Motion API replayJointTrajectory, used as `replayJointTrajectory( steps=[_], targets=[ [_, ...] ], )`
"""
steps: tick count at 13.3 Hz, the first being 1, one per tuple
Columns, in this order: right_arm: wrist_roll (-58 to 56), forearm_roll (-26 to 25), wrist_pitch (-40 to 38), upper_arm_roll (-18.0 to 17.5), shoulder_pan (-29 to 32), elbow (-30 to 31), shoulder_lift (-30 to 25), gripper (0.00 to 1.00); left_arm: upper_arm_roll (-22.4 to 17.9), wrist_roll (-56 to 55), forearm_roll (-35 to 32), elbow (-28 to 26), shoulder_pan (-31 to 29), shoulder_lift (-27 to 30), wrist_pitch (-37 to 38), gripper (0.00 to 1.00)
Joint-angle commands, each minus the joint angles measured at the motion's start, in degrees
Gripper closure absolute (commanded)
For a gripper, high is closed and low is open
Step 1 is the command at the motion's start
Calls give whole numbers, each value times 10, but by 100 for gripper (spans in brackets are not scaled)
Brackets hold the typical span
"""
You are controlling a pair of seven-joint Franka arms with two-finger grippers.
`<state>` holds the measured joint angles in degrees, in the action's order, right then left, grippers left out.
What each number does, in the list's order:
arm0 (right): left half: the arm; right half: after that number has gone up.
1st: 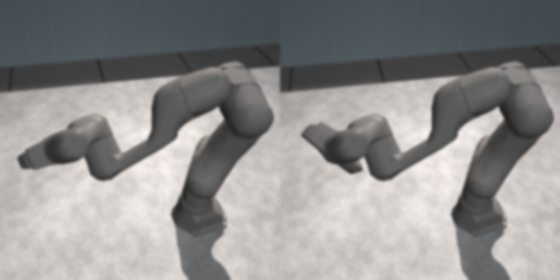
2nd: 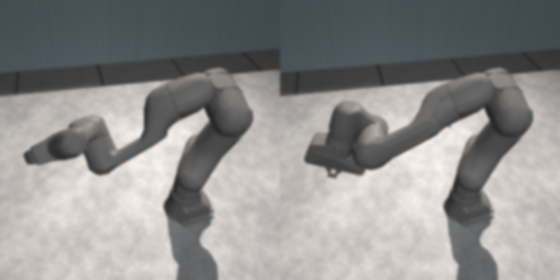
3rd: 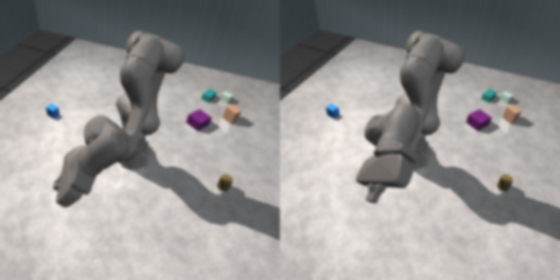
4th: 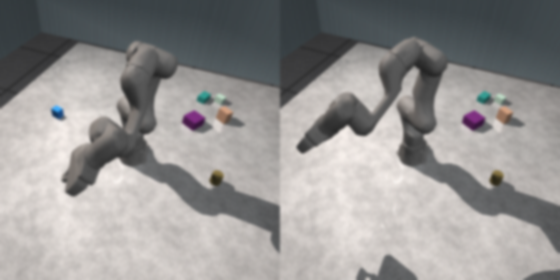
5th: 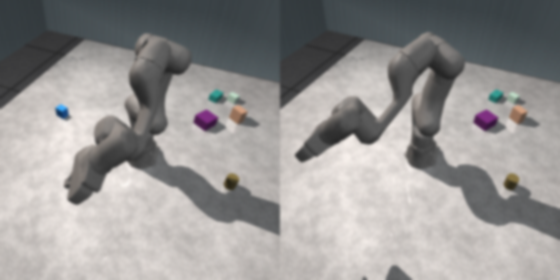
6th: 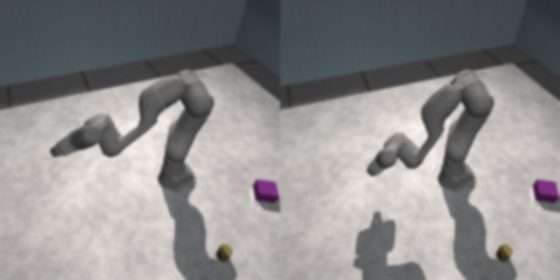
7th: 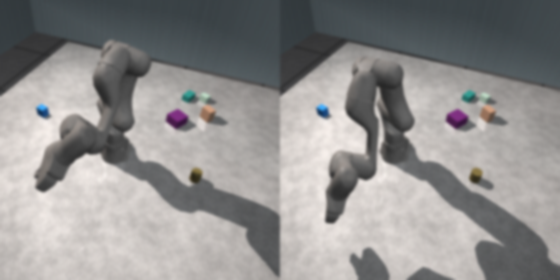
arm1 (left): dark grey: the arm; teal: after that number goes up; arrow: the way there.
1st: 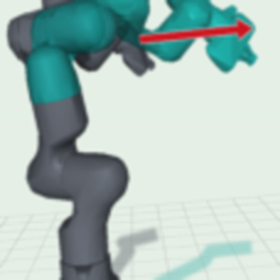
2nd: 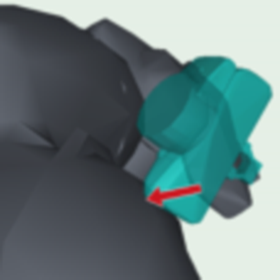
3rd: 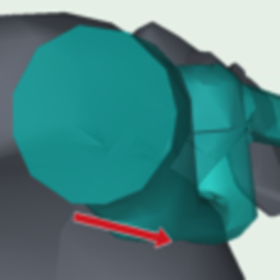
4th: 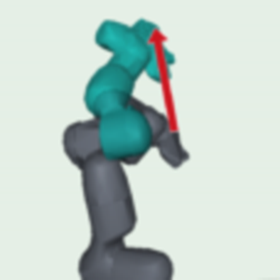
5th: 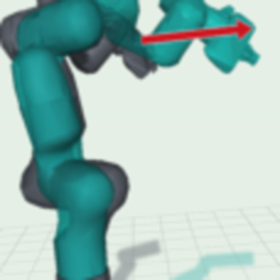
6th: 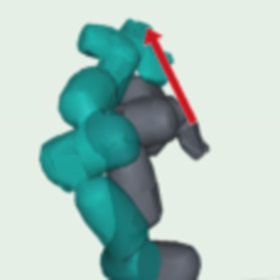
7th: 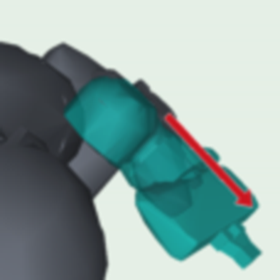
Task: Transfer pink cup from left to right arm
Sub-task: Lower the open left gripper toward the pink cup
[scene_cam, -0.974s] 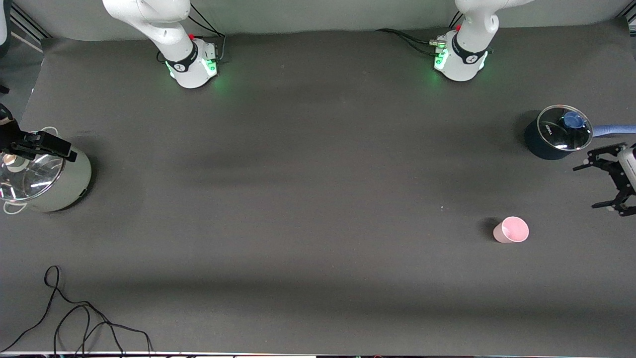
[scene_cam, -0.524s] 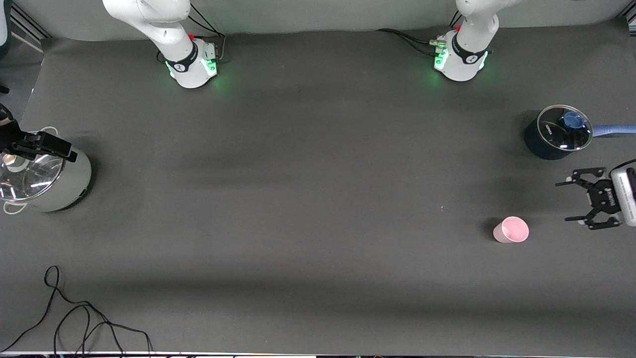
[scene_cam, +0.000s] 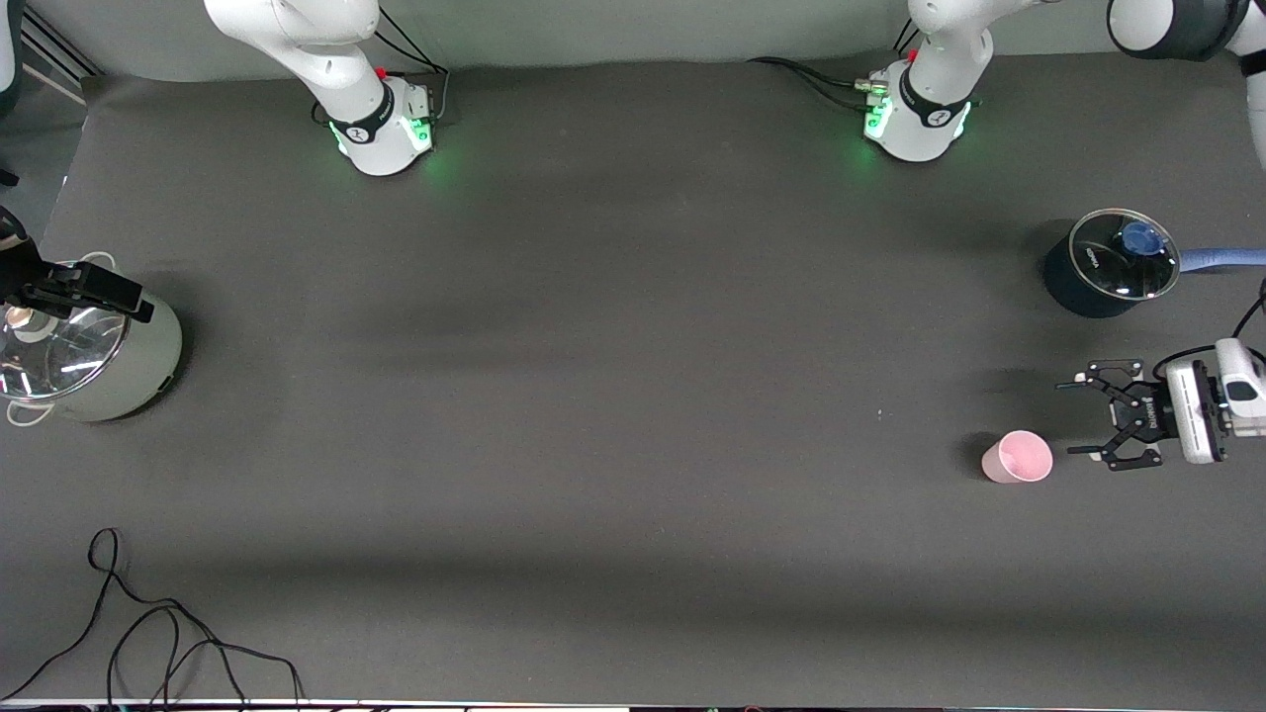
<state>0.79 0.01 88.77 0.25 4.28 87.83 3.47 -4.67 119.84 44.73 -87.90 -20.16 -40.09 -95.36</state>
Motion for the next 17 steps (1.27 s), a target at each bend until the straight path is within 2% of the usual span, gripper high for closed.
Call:
replayJointTrajectory(
  steps=[1, 4, 10, 17],
  targets=[
    [6, -6, -4, -1, 0, -6, 2, 0, 4, 39, 33, 12, -15, -36, -1, 1],
    [6, -6, -4, -1, 0, -6, 2, 0, 4, 64, 35, 12, -22, -45, -30, 1],
    [4, -6, -4, 0, 0, -6, 2, 0, 6, 88, 72, 19, -26, -66, -33, 1],
    [-2, -6, -4, 1, 1, -6, 3, 0, 15, 95, 93, 56, -26, -93, -43, 1]
  ],
)
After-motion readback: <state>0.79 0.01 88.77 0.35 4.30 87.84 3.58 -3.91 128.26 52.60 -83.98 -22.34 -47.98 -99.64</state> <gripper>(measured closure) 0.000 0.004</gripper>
